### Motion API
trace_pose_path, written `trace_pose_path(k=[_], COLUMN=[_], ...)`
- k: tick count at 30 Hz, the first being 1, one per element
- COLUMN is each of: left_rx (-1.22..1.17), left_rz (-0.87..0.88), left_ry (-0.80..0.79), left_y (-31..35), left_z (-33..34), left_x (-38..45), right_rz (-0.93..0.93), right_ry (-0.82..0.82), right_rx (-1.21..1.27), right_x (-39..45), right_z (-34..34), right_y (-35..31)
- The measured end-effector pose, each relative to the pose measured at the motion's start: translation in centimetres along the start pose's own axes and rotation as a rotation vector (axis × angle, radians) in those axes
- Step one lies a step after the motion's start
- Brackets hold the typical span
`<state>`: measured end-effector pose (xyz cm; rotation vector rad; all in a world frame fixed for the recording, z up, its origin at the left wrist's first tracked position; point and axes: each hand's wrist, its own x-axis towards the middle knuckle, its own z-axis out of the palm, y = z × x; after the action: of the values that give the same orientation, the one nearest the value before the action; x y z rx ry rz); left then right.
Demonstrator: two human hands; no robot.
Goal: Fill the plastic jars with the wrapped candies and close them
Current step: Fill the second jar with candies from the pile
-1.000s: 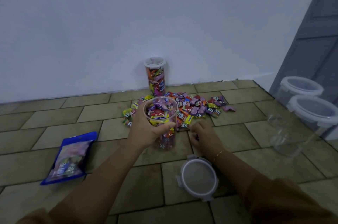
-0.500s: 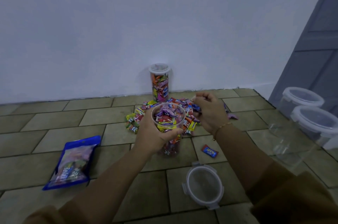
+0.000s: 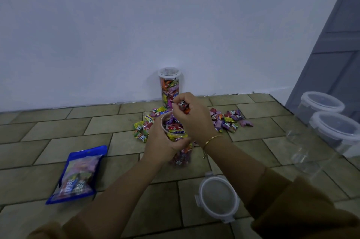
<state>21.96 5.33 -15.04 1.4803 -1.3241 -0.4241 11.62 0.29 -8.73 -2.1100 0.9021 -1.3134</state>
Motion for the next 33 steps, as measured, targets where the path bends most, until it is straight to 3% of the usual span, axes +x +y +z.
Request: trace_pose_path(k=[11, 18, 22, 28, 30, 33], left_rx=[-0.001, 0.0, -0.029, -0.033, -0.045, -0.073], left_rz=[0.022, 0.027, 0.016, -0.015, -0.009, 0.022], left_ry=[-0.002, 0.001, -0.001, -0.023, -0.051, -0.139], left_y=[-0.8, -0.6, -0.7, -0.8, -0.9, -0.6], left_z=[0.1, 0.2, 0.3, 0.2, 0.0, -0.7], left_x=[0.4, 0.3, 0.2, 0.4, 0.5, 0.5], right_rz=[-0.163, -0.137, -0.114, -0.162, -0.13, 0.107], right_ry=[-0.041, -0.088, -0.174, -0.373, -0.415, -0.4], right_rx=[-0.117, -0.08, -0.078, -0.285, -0.236, 0.044], right_x=[-1.3, -2.1, -2.1, -1.2, -1.0, -1.0], right_z=[1.0, 0.6, 0.1, -0.8, -1.2, -2.6], right_y=[2.0, 2.5, 2.4, 1.9, 1.6, 0.7])
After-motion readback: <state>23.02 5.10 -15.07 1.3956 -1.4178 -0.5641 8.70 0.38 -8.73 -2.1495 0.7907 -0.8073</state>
